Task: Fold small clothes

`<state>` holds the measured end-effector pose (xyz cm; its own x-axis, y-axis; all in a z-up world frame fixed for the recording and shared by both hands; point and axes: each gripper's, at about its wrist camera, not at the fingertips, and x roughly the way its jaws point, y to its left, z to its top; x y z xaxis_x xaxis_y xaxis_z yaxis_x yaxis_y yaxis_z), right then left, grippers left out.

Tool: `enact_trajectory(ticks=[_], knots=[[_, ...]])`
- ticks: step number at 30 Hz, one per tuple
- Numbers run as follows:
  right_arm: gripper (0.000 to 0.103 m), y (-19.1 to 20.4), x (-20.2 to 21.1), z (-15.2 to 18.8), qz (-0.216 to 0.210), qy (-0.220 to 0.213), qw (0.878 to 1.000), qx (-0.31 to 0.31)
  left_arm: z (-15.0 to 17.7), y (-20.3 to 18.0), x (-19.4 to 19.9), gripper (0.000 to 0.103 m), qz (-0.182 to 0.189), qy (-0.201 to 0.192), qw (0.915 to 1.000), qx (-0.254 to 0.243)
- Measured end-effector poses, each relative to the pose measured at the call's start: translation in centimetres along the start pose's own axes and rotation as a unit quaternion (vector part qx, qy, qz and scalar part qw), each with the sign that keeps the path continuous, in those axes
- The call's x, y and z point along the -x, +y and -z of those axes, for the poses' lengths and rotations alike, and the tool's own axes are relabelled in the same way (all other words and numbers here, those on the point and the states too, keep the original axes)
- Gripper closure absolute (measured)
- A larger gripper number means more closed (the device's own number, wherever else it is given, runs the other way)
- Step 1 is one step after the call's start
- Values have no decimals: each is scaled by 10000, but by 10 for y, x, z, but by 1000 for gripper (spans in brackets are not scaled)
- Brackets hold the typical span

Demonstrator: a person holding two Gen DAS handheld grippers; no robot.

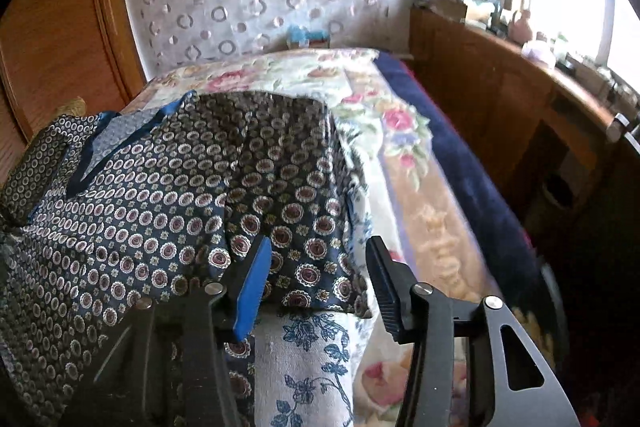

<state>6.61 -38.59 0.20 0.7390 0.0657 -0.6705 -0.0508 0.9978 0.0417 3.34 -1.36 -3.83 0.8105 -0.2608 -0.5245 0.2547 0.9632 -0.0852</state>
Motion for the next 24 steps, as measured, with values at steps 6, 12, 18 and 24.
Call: enact_trajectory(ticks=[6, 12, 18, 24], knots=[[60, -3, -1, -3, -2, 353, 9993, 77, 3, -4, -2, 26, 29, 60, 10000, -31], [71, -20, -13, -18, -132, 386, 9991, 113, 5, -7, -6, 25, 64, 143, 9999, -47], [97, -5, -34, -18, 311, 359, 9973, 557, 8, -5, -11, 25, 56, 236, 9997, -13], [101, 10, -28, -19, 421, 185, 9958, 788, 12, -8, -16, 25, 42, 340, 9994, -46]])
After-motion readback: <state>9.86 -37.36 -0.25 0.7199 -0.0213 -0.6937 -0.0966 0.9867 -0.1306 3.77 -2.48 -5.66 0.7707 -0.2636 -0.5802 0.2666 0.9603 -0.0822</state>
